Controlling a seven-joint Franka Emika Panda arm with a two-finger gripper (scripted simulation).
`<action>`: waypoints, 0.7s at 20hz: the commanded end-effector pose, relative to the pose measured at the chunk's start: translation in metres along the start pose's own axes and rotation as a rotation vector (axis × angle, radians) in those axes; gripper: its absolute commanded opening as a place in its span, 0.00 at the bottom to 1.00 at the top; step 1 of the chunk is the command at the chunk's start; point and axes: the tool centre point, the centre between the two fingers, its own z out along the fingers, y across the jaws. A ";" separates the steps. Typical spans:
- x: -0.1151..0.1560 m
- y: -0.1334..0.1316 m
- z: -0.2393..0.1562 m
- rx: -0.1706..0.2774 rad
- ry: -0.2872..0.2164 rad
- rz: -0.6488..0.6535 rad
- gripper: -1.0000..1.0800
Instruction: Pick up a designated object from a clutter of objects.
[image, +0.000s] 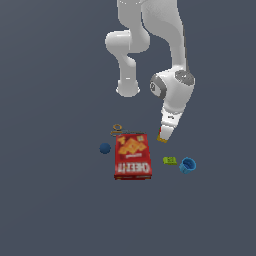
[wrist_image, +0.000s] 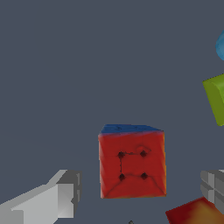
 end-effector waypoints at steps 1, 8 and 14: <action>0.001 -0.002 0.002 0.001 0.002 -0.012 0.96; 0.000 -0.002 0.010 0.001 0.001 -0.007 0.96; 0.000 -0.003 0.036 0.001 0.002 -0.011 0.96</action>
